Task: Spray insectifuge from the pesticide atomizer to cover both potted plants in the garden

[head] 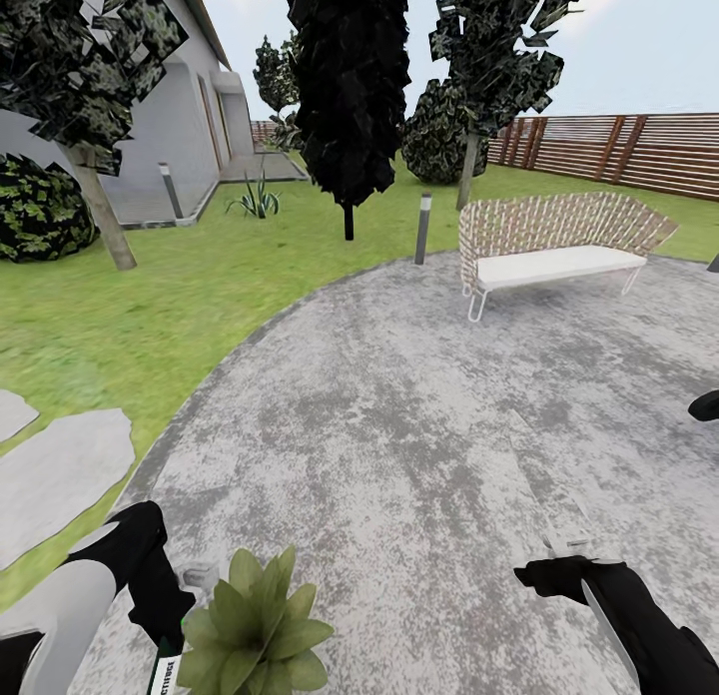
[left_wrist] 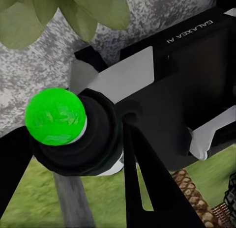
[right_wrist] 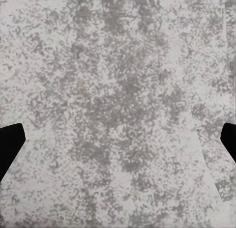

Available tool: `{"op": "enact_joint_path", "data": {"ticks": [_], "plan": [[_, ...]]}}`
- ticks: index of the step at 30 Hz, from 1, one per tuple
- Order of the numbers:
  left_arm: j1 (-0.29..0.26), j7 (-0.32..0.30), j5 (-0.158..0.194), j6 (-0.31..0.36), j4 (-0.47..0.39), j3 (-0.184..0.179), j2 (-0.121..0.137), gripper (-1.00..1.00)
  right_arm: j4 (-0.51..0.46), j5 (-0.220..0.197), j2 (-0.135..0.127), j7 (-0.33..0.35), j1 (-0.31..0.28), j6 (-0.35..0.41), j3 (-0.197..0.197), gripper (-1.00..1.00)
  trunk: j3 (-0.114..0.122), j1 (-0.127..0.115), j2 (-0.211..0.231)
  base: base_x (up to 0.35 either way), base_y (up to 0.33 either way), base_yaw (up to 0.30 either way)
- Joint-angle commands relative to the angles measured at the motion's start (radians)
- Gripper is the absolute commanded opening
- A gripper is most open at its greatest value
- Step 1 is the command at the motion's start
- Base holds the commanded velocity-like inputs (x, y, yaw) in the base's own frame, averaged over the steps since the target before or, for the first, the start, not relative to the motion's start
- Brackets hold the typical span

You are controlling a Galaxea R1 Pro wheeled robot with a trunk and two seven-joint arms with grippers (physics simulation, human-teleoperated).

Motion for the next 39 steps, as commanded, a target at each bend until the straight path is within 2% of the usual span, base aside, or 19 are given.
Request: {"op": "enact_joint_path", "data": {"ticks": [1, 3, 11, 16, 22, 39], "plan": [[0.0, -0.008, -0.011, 0.011, -0.001, 0.007, -0.001, -1.0, -0.001, 0.004, 0.0, 0.006, 0.0, 0.005, -0.002, 1.0, 0.002, -0.004, 0.007, 0.0, 0.0, 0.0], [0.0, -0.008, -0.011, 0.011, -0.001, 0.007, -0.001, -1.0, -0.001, 0.004, 0.0, 0.006, 0.0, 0.005, -0.002, 1.0, 0.008, -0.012, 0.021, 0.0, 0.0, 0.0], [0.0, -0.006, -0.011, 0.009, 0.02, 0.006, -0.003, -1.0, -0.001, 0.004, 0.0, 0.006, 0.0, 0.005, -0.001, 1.0, -0.001, -0.012, 0.021, 0.0, 0.0, 0.0], [0.0, 0.003, -0.01, 0.002, 0.045, 0.006, -0.028, -1.0, -0.001, 0.001, 0.0, 0.008, 0.0, 0.005, -0.001, 1.0, -0.009, -0.012, 0.021, 0.0, 0.0, 0.0], [0.0, 0.004, -0.01, 0.003, 0.049, 0.007, -0.04, -1.0, -0.001, 0.0, 0.002, 0.007, 0.0, 0.005, -0.001, 1.0, -0.018, -0.012, 0.021, 0.0, 0.0, 0.0], [0.0, 0.007, -0.012, 0.007, 0.038, 0.008, -0.028, -1.0, -0.006, 0.0, 0.002, 0.009, 0.0, 0.005, -0.001, 1.0, -0.045, -0.012, 0.021, 0.0, 0.0, 0.0]]}}
